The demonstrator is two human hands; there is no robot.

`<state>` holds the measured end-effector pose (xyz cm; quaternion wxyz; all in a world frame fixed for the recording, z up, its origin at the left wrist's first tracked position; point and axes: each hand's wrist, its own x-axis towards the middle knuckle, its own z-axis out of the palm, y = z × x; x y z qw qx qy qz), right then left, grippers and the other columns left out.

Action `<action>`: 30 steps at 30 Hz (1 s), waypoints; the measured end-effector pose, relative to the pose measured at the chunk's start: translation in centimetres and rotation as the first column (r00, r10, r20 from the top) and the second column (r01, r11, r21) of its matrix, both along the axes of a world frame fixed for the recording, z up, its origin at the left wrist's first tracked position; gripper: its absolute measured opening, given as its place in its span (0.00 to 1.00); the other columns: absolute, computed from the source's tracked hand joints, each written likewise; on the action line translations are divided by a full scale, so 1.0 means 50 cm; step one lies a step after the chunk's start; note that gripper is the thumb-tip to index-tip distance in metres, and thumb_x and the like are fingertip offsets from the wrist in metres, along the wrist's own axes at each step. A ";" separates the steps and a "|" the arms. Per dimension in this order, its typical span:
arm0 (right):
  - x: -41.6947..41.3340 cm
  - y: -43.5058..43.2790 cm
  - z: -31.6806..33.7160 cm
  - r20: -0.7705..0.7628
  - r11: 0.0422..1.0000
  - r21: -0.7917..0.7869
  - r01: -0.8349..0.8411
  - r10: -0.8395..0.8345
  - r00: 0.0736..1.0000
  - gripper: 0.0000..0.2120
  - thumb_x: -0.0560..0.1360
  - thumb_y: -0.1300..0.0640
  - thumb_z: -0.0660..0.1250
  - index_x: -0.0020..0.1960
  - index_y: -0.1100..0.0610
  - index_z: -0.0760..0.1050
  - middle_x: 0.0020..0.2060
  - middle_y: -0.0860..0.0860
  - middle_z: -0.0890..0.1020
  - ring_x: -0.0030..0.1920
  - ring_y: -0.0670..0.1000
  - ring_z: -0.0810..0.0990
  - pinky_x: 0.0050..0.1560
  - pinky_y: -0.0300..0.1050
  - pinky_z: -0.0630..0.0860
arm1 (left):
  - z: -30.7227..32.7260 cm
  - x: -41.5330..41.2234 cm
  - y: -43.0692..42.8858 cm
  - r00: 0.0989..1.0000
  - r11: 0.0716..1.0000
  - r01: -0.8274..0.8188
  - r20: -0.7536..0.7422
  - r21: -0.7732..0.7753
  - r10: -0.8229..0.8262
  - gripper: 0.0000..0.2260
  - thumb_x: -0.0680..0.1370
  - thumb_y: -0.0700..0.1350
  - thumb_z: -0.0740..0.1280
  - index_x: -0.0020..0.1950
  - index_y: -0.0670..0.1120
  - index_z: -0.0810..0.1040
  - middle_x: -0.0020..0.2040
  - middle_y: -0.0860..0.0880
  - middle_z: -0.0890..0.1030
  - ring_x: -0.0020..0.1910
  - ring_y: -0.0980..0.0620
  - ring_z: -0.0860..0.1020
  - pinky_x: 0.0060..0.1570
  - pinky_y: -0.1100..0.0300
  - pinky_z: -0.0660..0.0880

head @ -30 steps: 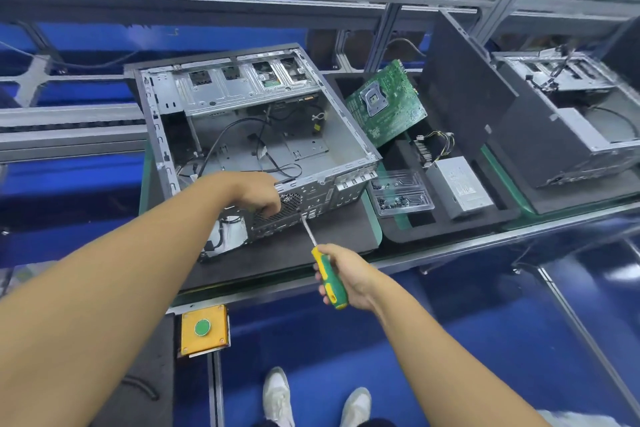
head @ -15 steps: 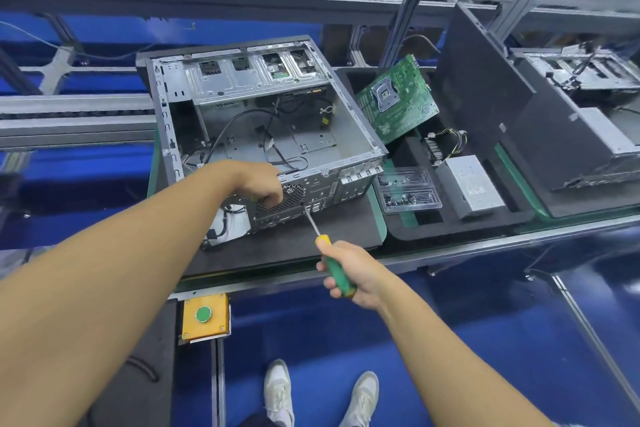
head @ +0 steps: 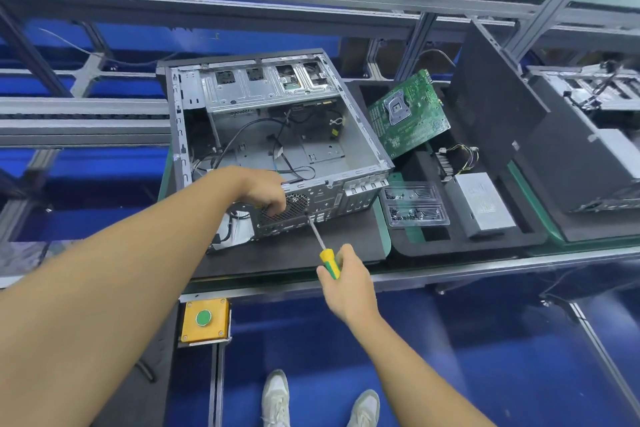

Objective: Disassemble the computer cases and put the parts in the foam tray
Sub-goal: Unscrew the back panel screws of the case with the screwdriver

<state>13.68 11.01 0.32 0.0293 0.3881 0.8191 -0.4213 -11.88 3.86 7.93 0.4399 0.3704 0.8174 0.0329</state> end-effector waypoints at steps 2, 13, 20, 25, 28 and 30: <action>-0.014 0.019 0.020 -0.017 0.735 -0.657 0.168 -0.237 0.971 0.10 0.80 0.49 0.64 0.48 0.55 0.69 0.39 0.53 0.75 0.30 0.53 0.72 0.27 0.43 0.67 | 0.003 0.003 0.001 1.000 1.000 -0.024 -0.003 -0.007 0.024 0.08 0.58 0.46 0.68 0.30 0.50 0.68 0.40 0.49 0.66 0.35 0.49 0.65 0.37 0.54 0.62; 0.007 0.017 -0.019 -0.115 0.967 -0.241 0.089 -0.119 0.986 0.12 0.74 0.55 0.67 0.44 0.54 0.62 0.35 0.52 0.73 0.33 0.52 0.71 0.33 0.54 0.78 | 0.004 0.006 0.010 1.000 0.999 -0.016 0.024 0.031 0.015 0.17 0.57 0.43 0.66 0.44 0.47 0.66 0.35 0.46 0.66 0.36 0.48 0.63 0.32 0.57 0.58; -0.013 0.044 0.040 0.090 0.535 -0.833 0.141 -0.121 0.989 0.17 0.82 0.51 0.56 0.50 0.62 0.78 0.38 0.54 0.78 0.29 0.50 0.74 0.30 0.43 0.72 | 0.003 0.007 0.007 1.000 0.999 0.007 0.006 0.045 -0.007 0.16 0.58 0.42 0.65 0.42 0.44 0.67 0.28 0.51 0.64 0.26 0.52 0.59 0.27 0.61 0.57; 0.002 0.049 0.031 -0.026 0.957 -0.289 0.002 -0.009 1.000 0.11 0.78 0.54 0.64 0.42 0.53 0.64 0.33 0.50 0.69 0.31 0.50 0.64 0.32 0.43 0.62 | 0.002 0.006 0.007 1.000 0.999 0.013 -0.001 0.039 -0.013 0.11 0.56 0.44 0.66 0.35 0.43 0.69 0.37 0.48 0.67 0.30 0.50 0.62 0.31 0.57 0.58; -0.008 0.034 0.026 0.018 0.975 -0.219 -0.037 0.042 0.999 0.11 0.77 0.51 0.64 0.44 0.51 0.62 0.39 0.51 0.73 0.33 0.51 0.70 0.33 0.45 0.68 | 0.004 0.007 0.006 1.000 0.999 0.022 -0.017 0.028 -0.021 0.10 0.56 0.45 0.66 0.33 0.46 0.67 0.39 0.48 0.71 0.29 0.51 0.63 0.30 0.58 0.59; -0.014 0.025 0.029 0.053 0.860 -0.508 0.056 -0.034 0.998 0.07 0.79 0.51 0.64 0.50 0.51 0.66 0.44 0.52 0.74 0.30 0.50 0.75 0.28 0.42 0.73 | 0.001 0.005 0.009 1.000 0.999 0.017 -0.012 0.031 -0.017 0.11 0.57 0.44 0.66 0.34 0.47 0.65 0.32 0.50 0.68 0.26 0.52 0.61 0.27 0.60 0.58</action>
